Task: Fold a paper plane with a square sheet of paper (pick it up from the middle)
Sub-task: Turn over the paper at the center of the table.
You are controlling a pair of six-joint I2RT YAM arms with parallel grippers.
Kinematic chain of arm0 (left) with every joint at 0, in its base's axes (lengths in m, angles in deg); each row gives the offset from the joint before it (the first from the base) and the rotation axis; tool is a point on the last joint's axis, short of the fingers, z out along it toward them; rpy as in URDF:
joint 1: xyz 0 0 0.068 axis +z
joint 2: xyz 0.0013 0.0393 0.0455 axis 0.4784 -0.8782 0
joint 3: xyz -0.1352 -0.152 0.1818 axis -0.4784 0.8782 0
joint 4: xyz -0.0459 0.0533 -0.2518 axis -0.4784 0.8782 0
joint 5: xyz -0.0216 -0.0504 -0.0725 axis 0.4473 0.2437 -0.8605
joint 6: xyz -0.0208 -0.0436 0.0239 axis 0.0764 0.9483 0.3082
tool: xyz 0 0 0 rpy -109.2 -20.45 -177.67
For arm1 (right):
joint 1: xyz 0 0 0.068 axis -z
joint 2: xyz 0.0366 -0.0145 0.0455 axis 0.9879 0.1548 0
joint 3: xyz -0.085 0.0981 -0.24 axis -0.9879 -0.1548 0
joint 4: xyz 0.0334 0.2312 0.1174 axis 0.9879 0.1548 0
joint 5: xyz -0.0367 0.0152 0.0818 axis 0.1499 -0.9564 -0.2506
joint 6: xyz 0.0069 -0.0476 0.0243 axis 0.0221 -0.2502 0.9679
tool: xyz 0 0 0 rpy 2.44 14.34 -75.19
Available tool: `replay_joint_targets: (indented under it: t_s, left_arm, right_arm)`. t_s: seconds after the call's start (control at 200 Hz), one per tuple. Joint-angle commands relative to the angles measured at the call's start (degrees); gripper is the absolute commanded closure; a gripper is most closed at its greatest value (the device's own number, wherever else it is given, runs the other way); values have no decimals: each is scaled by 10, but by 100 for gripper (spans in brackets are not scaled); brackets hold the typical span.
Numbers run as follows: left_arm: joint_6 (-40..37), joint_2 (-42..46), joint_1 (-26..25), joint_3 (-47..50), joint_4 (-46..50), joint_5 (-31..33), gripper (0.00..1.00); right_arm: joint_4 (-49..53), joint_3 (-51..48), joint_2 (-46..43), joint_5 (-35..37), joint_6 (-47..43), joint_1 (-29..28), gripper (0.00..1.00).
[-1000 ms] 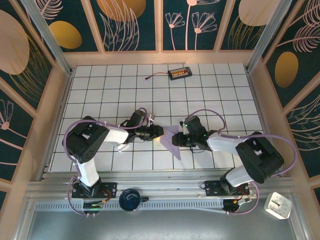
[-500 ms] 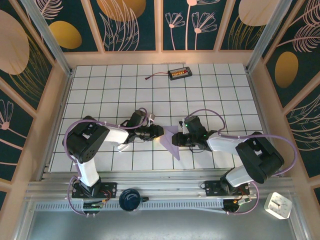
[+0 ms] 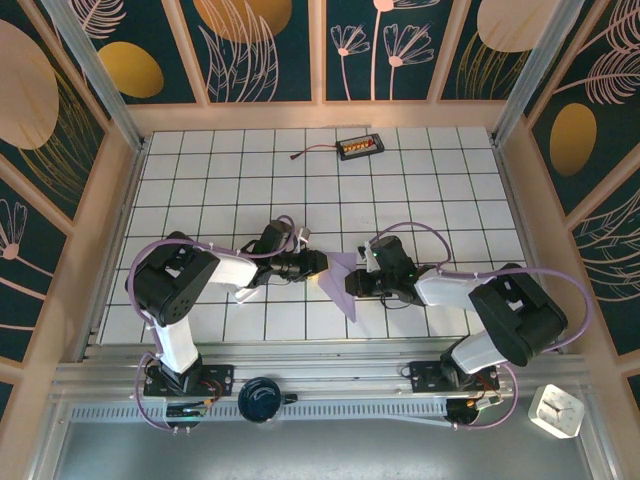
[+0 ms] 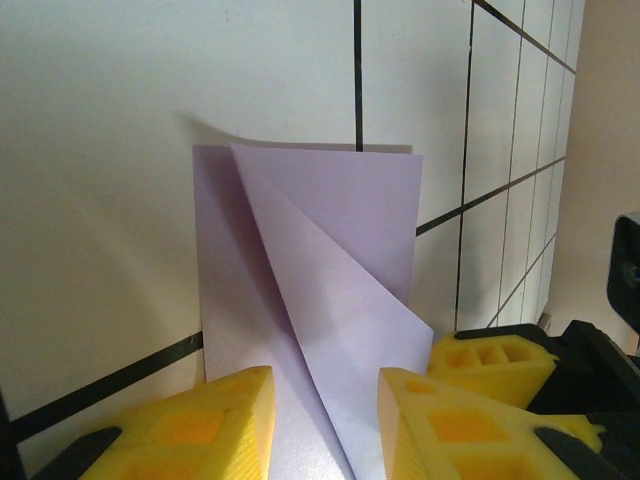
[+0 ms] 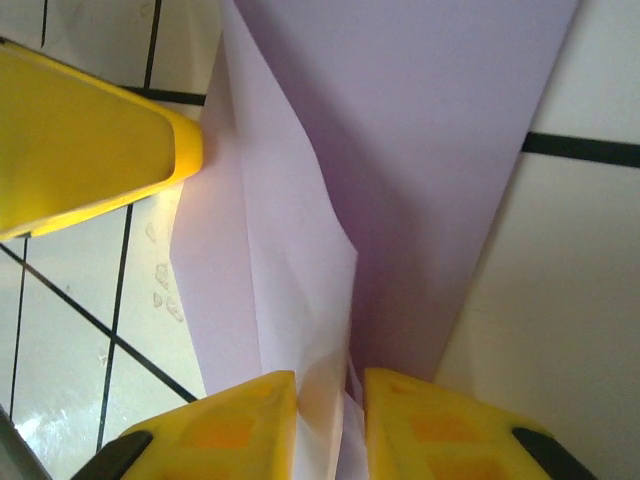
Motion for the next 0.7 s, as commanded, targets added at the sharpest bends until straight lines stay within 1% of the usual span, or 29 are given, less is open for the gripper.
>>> replay_joint_targets:
  t_s: [0.0,0.14,0.235,0.24,0.285,0.41,0.475,0.54,0.621,0.696]
  left_arm:
    - [2,-12,-3,-5,-8,-3,67]
    - [0,-9,-3,-9,-3,-3,68]
    - [-2,-3,-3,-12,4,-1,68]
    - [-2,-2,-4,-13,5,-1,67]
    - [-7,2,-3,-16,13,2,67]
    - [-20,25,-2,-29,40,13,67]
    - [-28,43,2,-37,58,20,66]
    - [-36,62,8,-44,76,27,65]
    - [-45,99,23,-51,103,38,64]
    - [-53,124,42,-51,127,49,64]
  right_arm:
    - [-30,-8,11,-16,-11,5,79]
    - [-31,-5,12,-9,-13,7,85]
    - [-30,-3,10,-6,-14,7,93]
    - [-29,-3,10,-6,-14,7,95]
    - [-25,-3,6,0,-15,7,99]
    - [13,5,-24,28,-21,9,100]
    - [61,20,-46,69,-27,11,100]
    - [121,46,-73,124,-35,11,100]
    - [203,85,-100,213,-38,9,100]
    - [289,130,-111,317,-30,4,100]
